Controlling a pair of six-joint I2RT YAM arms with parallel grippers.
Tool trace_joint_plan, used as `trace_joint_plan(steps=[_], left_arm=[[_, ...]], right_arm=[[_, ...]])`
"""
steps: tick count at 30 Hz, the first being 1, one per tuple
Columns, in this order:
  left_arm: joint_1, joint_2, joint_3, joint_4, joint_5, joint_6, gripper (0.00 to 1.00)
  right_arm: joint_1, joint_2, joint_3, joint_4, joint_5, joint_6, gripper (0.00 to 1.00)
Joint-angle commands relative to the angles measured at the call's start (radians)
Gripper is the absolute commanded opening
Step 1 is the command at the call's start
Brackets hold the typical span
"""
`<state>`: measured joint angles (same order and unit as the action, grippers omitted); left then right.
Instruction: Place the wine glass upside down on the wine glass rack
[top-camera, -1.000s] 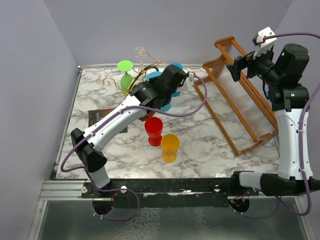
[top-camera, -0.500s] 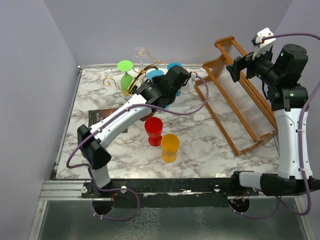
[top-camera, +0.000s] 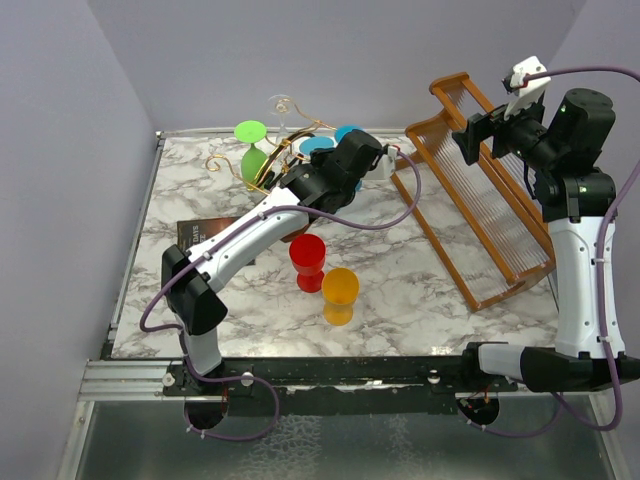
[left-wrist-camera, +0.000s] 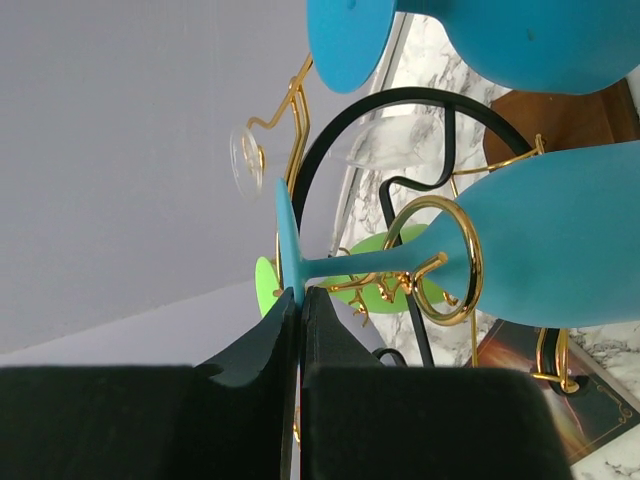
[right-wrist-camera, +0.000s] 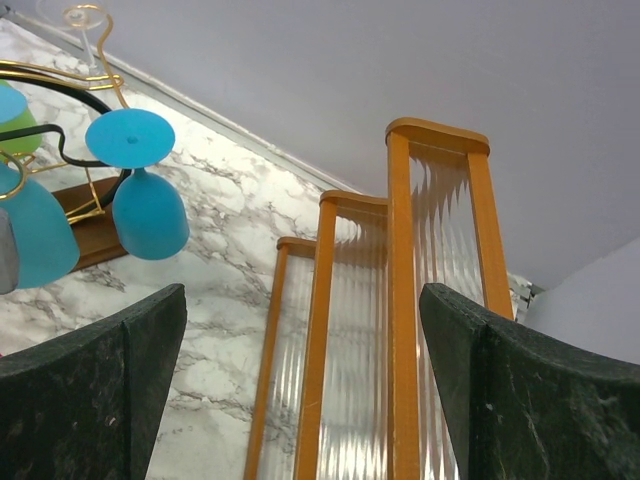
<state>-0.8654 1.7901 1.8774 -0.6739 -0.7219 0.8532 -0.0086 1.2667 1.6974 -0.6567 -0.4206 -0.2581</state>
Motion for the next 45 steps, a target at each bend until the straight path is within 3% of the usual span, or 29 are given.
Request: trace_joint_plan(steps=[1, 15, 28, 45], left_arm=[[0.000, 0.010, 0.018, 0.047, 0.049, 0.021, 0.00], [-0.030, -0.006, 0.053, -0.037, 0.201, -0.052, 0.00], [-0.059, -0.073, 0.038, -0.157, 0.181, -0.077, 0.00], [-0.061, -0.068, -0.010, -0.143, 0.178, -0.086, 0.19]], right_arm=[[-0.006, -0.013, -0.009, 0.023, -0.021, 0.003, 1.00], [-0.007, -0.019, -0.030, 0.029, -0.024, 0.000, 1.00], [-0.007, -0.037, -0.041, 0.033, -0.030, -0.002, 1.00], [-0.007, -0.041, -0.051, 0.033, -0.013, -0.015, 1.00]])
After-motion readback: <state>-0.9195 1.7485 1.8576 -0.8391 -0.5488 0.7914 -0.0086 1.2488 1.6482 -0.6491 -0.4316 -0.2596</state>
